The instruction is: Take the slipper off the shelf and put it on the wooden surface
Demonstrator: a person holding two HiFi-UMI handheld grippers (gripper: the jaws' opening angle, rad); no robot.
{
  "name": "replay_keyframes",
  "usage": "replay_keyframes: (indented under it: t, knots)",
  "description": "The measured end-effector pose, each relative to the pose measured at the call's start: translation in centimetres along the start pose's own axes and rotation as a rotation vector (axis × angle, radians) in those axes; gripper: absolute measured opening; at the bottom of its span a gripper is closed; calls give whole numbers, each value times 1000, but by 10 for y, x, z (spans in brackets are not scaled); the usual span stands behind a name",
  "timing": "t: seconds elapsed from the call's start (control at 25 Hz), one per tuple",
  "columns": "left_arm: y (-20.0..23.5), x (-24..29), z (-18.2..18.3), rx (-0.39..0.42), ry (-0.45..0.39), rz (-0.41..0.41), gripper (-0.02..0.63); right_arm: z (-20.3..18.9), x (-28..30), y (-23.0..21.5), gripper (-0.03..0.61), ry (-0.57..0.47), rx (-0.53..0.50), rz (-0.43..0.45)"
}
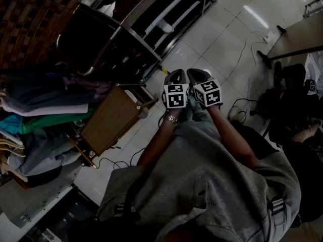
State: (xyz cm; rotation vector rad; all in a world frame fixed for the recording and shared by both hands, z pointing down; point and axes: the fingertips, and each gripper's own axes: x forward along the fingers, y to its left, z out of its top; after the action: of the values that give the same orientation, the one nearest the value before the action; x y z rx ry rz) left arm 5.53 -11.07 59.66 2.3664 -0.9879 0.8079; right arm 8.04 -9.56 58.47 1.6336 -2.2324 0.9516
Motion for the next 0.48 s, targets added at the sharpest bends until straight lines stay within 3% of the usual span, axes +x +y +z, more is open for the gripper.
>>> replay_keyframes:
  t: [0.2,0.32,0.48]
  knots:
    - [11,53,53,-17,-41,1,5,43,61,-71,28,9,-96,7]
    - [28,67,58,-23,-28,26,5,41,112,-109,66,64,-27,3]
    - [43,96,33,60,51,26,5,-1,186,-159,127,169,68,-9]
